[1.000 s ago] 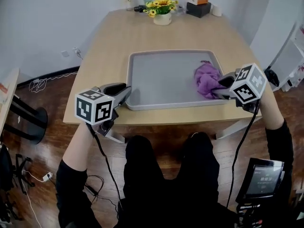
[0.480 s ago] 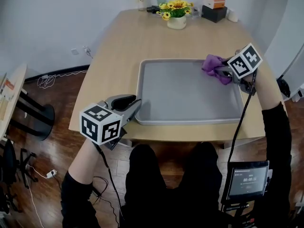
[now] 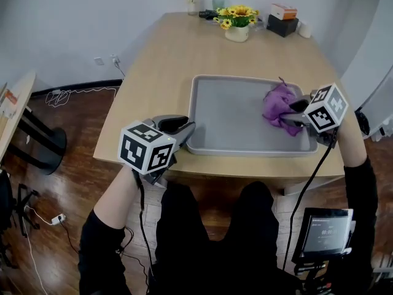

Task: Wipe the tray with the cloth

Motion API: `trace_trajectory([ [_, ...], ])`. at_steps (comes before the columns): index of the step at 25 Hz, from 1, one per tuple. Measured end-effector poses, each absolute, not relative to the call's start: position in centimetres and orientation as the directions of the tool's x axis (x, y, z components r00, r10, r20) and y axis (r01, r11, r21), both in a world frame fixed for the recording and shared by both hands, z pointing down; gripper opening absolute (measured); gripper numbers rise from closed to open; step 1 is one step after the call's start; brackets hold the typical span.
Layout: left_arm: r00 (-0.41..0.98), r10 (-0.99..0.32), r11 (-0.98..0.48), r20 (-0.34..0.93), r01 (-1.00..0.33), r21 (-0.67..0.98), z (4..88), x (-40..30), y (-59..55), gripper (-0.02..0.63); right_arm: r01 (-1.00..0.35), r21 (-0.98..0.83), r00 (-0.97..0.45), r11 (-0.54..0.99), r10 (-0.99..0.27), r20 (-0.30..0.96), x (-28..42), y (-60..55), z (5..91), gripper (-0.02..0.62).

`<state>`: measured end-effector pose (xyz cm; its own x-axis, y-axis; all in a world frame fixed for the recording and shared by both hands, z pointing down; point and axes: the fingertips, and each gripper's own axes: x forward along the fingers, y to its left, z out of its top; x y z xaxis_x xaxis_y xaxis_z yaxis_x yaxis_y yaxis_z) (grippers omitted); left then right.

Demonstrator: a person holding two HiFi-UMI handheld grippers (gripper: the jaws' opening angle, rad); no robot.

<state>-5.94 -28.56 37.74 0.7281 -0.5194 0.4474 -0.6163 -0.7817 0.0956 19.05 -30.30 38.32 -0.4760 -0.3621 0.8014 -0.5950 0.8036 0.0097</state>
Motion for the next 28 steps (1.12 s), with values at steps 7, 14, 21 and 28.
trace_trajectory([
  [7, 0.723, -0.526, -0.777, 0.448, -0.623, 0.093, 37.6, -6.1, -28.7, 0.072, -0.458, 0.023, -0.496, 0.889, -0.277, 0.823, 15.6, -22.0, 38.3, 0.098],
  [14, 0.721, -0.528, -0.776, 0.448, -0.625, 0.09, 37.7, -6.0, -28.3, 0.072, -0.444, -0.066, -0.537, 0.894, -0.206, 0.818, 13.7, -27.7, 38.6, 0.098],
  [21, 0.728, -0.528, -0.782, 0.438, -0.618, 0.084, 36.7, -6.2, -27.1, 0.072, -0.61, -0.005, -0.481, 0.792, -0.365, 0.797, 13.6, -38.5, 37.6, 0.098],
  [28, 0.721, -0.536, -0.777, 0.438, -0.625, 0.078, 37.3, -6.1, -28.1, 0.071, -0.635, 0.015, -0.511, 0.772, -0.434, 0.742, 11.7, -37.2, 37.8, 0.098],
])
